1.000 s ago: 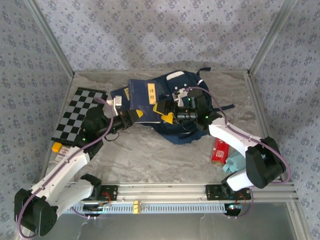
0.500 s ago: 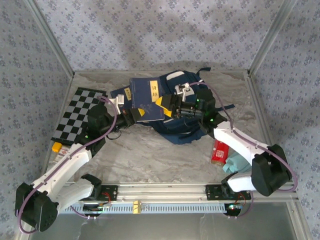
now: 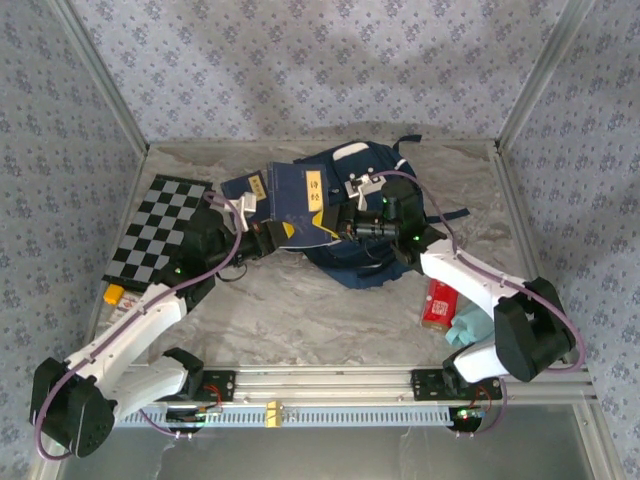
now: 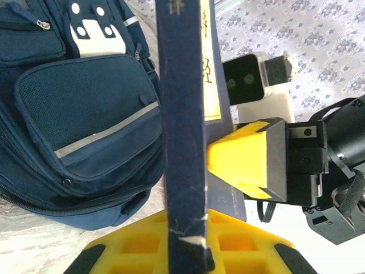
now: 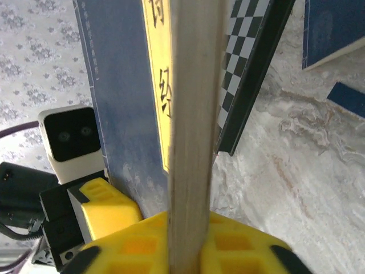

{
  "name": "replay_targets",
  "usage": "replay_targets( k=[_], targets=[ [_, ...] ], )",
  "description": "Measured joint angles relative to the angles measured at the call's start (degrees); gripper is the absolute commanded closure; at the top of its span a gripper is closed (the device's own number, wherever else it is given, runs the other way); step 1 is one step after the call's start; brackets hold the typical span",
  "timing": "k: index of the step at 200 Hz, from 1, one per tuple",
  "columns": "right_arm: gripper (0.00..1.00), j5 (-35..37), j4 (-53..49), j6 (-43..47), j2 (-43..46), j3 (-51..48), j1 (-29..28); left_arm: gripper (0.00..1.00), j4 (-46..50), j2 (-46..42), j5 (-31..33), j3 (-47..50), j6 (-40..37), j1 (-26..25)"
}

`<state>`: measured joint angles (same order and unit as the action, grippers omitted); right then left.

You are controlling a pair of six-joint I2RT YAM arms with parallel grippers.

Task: Pack the student bag

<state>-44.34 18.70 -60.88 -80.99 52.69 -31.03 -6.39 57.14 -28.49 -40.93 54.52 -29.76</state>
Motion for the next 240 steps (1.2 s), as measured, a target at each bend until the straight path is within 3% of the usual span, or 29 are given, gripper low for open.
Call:
replay_targets(
  k=[34,70,114,151,190,240],
  targets=[
    [1.0,0.13,-2.86,2.05,0.39,0.28,0.52,0.56,2.27,0.94,0.04,-1.16,-2.54,-0.42],
    [1.0,4.48,-16.0,8.94,4.74,1.95,1.62,0.4,11.21,1.16,4.37,-5.05,-9.44,-1.55],
    [1.0,10.29,-30.53,14.71,13.09,1.99,6.88,0.33,20.02,7.91,13.49,-12.46,-20.83,-5.07],
    [1.0,14.86,-41.24,18.14,19.8,0.42,12.39,0.24,22.56,18.4,18.97,-16.68,-31.39,-11.74],
    [1.0,16.7,-49.59,19.08,25.9,-3.48,20.2,0.2,22.82,28.94,22.01,-22.4,-42.49,-16.85],
    [1.0,18.1,-58.45,20.72,30.53,-4.87,29.77,0.17,21.99,40.06,23.23,-29.53,-53.13,-19.02]
  ],
)
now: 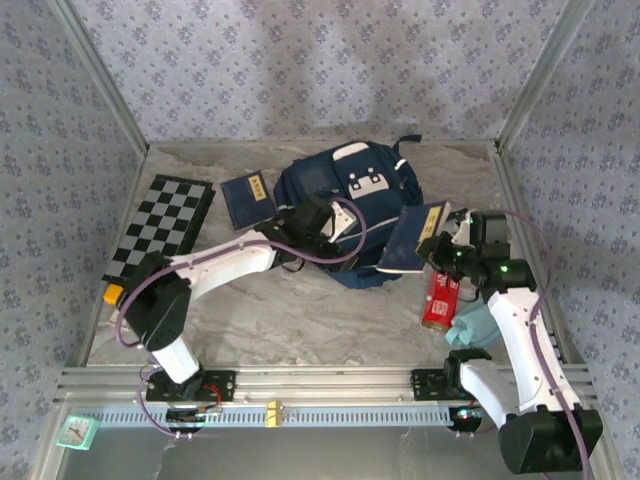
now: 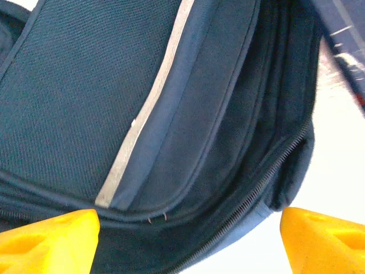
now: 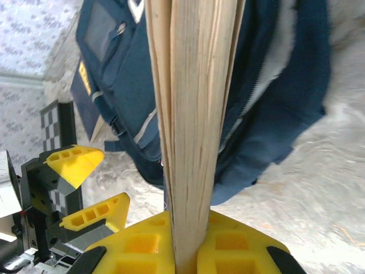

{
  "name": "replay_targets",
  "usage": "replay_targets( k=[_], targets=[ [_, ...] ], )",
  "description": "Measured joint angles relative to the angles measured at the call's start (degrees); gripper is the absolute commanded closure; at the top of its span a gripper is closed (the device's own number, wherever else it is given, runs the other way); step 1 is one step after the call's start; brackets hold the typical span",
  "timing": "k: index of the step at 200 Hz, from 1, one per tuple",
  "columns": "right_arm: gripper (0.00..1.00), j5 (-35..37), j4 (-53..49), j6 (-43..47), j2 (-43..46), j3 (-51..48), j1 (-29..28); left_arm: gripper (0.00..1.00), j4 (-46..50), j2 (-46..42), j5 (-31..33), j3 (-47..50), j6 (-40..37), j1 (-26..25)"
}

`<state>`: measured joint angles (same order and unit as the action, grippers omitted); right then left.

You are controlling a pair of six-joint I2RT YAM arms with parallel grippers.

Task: Pack the student bag

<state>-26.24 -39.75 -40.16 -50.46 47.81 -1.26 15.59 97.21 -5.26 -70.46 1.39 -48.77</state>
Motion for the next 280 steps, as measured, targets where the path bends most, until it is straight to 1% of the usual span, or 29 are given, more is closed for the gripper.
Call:
replay_targets(
  k=[45,59,80,91,110,124,130,150,162,171,201,234,280],
  targets=[
    [1.0,0.35,-4.2,1.62,1.03,0.0,6.6,0.16,-0.39,8.41,2.93,-6.45,-5.97,-1.68],
    [1.0,0.28,-4.85,1.95,1.05,0.0,7.87,0.16,-0.37,11.74,4.92,-9.35,-7.34,-2.56],
    [1.0,-0.09,-5.29,2.19,1.07,0.0,9.07,0.16,-0.24,16.61,6.21,-13.86,-8.98,-3.21],
    [1.0,-0.37,-5.35,2.32,1.09,0.0,9.4,0.18,-0.15,19.28,7.52,-16.31,-9.79,-3.43],
    [1.0,-1.22,-5.38,2.32,1.09,0.0,9.92,0.25,-0.31,23.08,10.62,-19.82,-10.62,-3.48],
    [1.0,-1.84,-5.4,2.32,1.31,0.0,10.19,0.4,-0.13,24.98,12.11,-21.55,-10.86,-3.5],
    [1.0,-2.03,-5.4,2.32,1.42,0.0,10.19,0.49,-0.11,25.53,12.48,-22.03,-11.17,-3.65],
    [1.0,-2.47,-5.4,2.34,1.84,0.0,10.27,0.73,-0.11,26.05,13.97,-23.08,-11.45,-4.13],
    [1.0,-2.71,-5.44,2.34,1.95,0.0,10.29,0.9,-0.17,26.05,14.56,-23.32,-11.93,-4.13],
    [1.0,-2.95,-5.44,2.34,2.01,0.0,10.36,1.0,-0.26,26.05,15.17,-23.34,-11.3,-4.07],
    [1.0,-3.13,-5.46,2.32,2.12,0.0,10.4,1.0,-0.33,24.9,15.43,-22.45,-10.97,-3.93],
    [1.0,-3.04,-6.32,2.34,2.12,0.96,10.4,1.0,0.74,18.58,15.82,-18.05,-9.2,-3.45],
    [1.0,-2.91,-11.5,4.02,2.1,6.93,10.4,1.0,3.52,10.03,17.27,-17.22,-5.29,-2.21]
  ],
)
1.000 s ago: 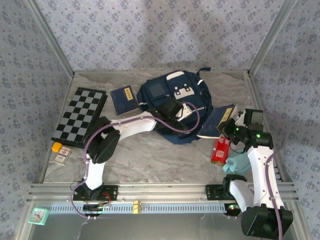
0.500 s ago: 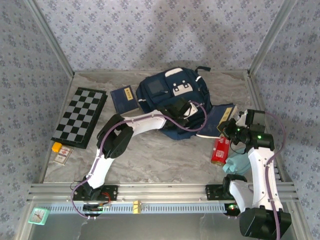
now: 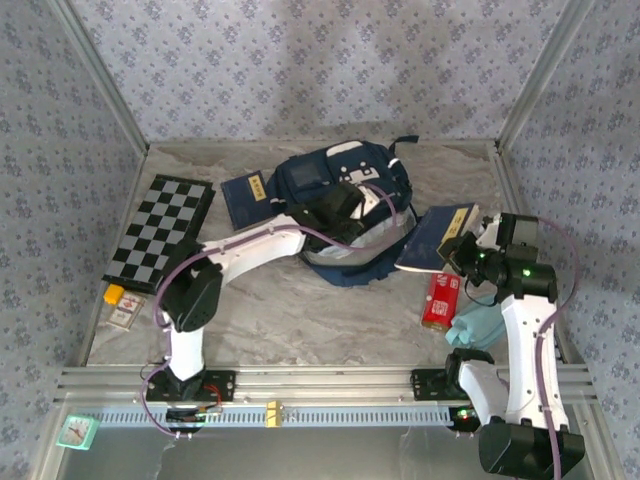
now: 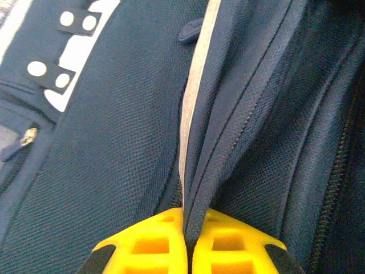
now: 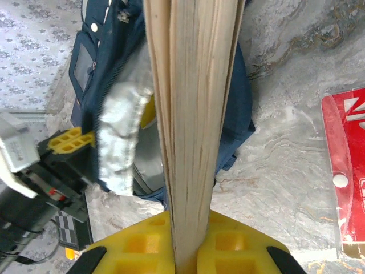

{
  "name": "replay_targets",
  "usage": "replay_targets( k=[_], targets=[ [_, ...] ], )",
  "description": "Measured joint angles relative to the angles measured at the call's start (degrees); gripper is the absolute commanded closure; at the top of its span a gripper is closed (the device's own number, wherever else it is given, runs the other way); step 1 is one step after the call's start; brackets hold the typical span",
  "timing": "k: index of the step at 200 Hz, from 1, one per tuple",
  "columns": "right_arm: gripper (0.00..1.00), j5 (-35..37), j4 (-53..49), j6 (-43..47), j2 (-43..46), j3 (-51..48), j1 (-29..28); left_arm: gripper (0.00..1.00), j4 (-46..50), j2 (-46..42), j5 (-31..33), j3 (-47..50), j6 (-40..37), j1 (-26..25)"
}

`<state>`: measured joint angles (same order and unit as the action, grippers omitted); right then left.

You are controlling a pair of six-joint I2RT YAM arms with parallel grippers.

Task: Pack the student bag

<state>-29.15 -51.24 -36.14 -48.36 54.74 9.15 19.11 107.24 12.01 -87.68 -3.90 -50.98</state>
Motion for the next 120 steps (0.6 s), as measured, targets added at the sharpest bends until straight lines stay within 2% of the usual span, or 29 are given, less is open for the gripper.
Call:
replay_targets(
  k=[32,57,94,120],
  targets=[
    [1.0,-0.98,-1.9,1.44,-0.07,1.2,-1.46,1.0,2.38,-5.27,-1.16,0.0,2.62,2.36],
    [1.0,-2.4,0.24,0.46,-0.98,-0.81,-7.76,1.0,4.15,-7.85,-2.38,0.0,3.41,3.91],
    [1.0,-3.41,10.47,-3.69,-7.76,-5.88,-19.28,1.0,5.55,-8.9,-3.67,0.0,3.39,4.5],
    [1.0,-3.69,20.5,-6.38,-14.88,-6.95,-24.81,1.0,6.05,-9.14,-4.39,0.0,3.48,4.5]
  ],
)
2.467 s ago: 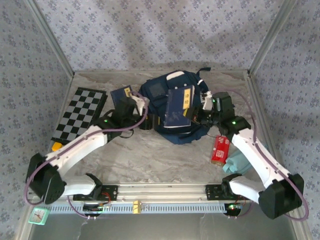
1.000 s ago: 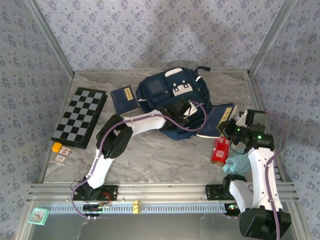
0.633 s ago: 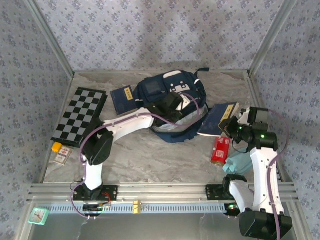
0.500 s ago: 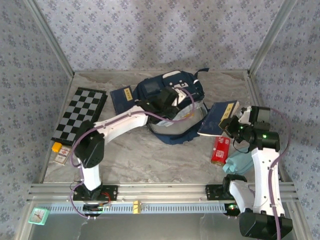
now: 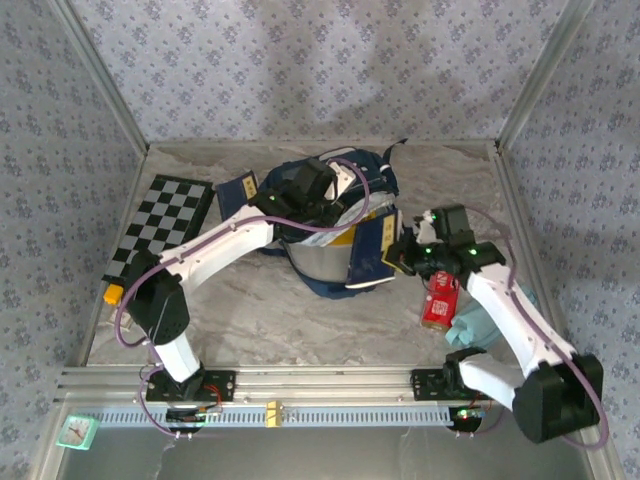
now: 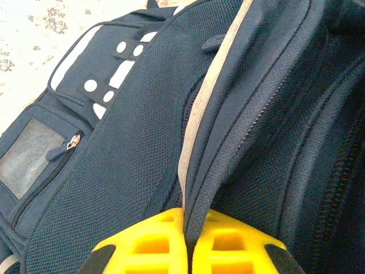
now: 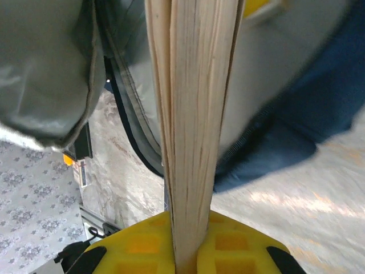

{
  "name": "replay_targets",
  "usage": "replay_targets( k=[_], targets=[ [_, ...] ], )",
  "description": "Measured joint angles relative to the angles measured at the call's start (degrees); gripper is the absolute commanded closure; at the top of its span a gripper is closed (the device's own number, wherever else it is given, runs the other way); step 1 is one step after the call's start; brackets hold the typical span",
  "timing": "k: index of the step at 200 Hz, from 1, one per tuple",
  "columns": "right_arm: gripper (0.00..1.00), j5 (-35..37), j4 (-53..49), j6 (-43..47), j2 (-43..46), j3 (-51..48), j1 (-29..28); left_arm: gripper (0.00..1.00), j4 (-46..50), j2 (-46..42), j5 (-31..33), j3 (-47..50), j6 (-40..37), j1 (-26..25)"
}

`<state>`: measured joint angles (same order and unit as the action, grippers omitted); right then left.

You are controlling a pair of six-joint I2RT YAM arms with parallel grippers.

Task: Pack the student bag

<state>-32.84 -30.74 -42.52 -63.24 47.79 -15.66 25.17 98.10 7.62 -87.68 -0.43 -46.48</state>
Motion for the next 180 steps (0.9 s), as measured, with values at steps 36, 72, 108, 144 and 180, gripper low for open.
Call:
replay_targets(
  k=[36,72,108,144,180],
  targets=[
    [0.96,0.37,15.06,-1.9,-11.78,0.15,-2.49,1.0,0.2,-0.2,-0.59,0.0,0.52,0.11],
    [0.79,2.56,20.98,-0.61,-22.32,2.84,-2.23,1.0,0.09,-0.2,-0.76,0.0,1.2,0.42],
    [0.44,5.57,21.53,2.4,-24.5,3.23,-0.55,1.0,-0.52,-0.2,-1.11,0.0,2.1,0.74],
    [0.39,14.14,17.73,6.6,-16.7,1.62,-2.67,1.0,-0.48,-0.2,-2.03,0.0,2.56,0.9],
    [0.55,17.22,16.15,6.58,-3.41,-5.53,-4.68,1.0,-0.55,-0.17,-2.49,0.0,3.1,1.11]
  ],
)
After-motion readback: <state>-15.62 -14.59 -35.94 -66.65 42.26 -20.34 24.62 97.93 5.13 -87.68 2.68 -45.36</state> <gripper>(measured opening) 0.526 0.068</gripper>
